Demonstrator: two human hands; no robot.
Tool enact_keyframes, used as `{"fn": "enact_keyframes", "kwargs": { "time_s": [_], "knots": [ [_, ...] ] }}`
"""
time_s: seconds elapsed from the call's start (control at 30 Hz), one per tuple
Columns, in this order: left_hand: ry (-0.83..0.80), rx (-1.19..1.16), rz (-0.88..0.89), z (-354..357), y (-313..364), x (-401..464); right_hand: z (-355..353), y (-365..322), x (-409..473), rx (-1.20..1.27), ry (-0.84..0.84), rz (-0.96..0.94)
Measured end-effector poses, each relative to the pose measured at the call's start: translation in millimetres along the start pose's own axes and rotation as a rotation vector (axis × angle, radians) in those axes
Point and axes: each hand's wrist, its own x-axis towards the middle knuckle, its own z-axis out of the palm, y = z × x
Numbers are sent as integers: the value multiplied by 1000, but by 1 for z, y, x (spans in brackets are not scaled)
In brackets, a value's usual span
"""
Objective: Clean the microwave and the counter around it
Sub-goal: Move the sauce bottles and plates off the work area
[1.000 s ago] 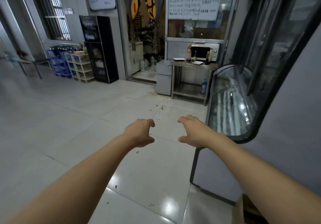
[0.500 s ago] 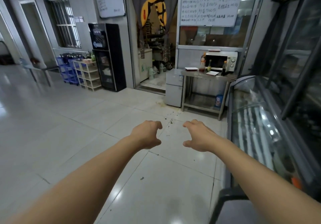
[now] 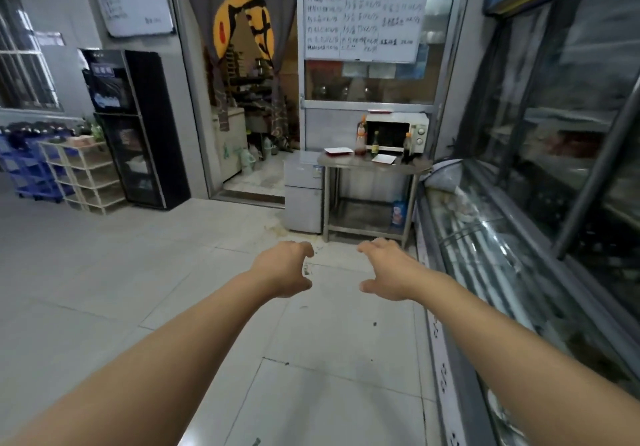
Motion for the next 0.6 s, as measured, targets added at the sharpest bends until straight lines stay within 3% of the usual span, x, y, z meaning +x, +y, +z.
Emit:
{"fn": "enact_keyframes", "kwargs": {
  "time_s": [0.3,0.6],
  "knots": [
    [-11,8,115,-24,-58,159,-21,6,135,29,19,140],
    [4,8,200,-20,-66,331,-27,70,296,15,50,156]
  ]
}}
